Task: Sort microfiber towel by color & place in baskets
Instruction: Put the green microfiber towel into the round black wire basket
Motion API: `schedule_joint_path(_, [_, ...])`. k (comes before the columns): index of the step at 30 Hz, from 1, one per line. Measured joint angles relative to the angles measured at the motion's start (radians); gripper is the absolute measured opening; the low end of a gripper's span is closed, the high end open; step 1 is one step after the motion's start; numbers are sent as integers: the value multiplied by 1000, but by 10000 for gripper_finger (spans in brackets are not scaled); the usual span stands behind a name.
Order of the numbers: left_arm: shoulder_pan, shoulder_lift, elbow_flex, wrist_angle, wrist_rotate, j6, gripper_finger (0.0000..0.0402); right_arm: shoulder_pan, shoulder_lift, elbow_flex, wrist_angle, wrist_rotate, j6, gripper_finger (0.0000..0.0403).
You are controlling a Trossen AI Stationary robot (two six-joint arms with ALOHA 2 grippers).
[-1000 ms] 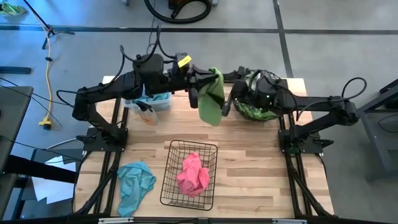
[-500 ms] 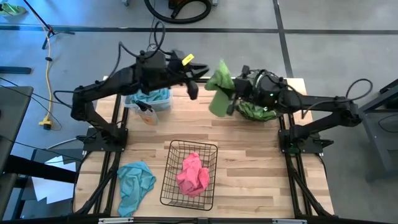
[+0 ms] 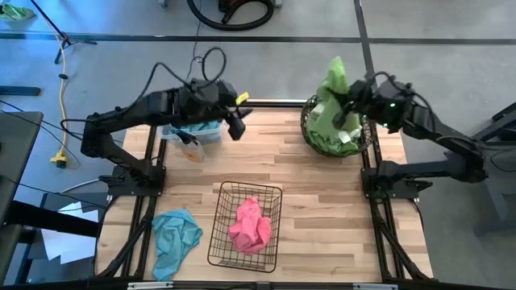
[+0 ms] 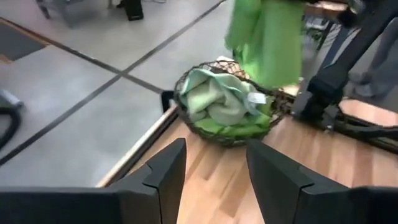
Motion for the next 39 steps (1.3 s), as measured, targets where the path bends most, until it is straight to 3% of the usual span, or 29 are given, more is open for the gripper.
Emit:
schedule_joint_path(4, [-19,-93,-253,242,12,-42,158,-71,-57,-55,35,-1,29,2])
schedule_joint_path(9, [-45,-215,-579,582,49,-124,158,-154,-109,-266,184,-2,113,1])
schedule_joint_path(14, [-55,-317,-757,816,62,-119,158,-280,-53,-350,223,48,221,1])
schedule_joint_path(20, [21,-422,-799,972,65,36,158,-438,110,-339,159,-71,394,0])
schedule_joint_path(26, [135,-547,-800,967,221,70,158,-510,299,-341,-45,-245,599,0])
schedule_joint_path(30, [191,-618,-800,965,294,68,158,-510,409,-341,-164,-247,653,0])
schedule_joint_path(39, [267,-690,-800,961,408,67,158,-510,622,-336,-146,-249,827,0])
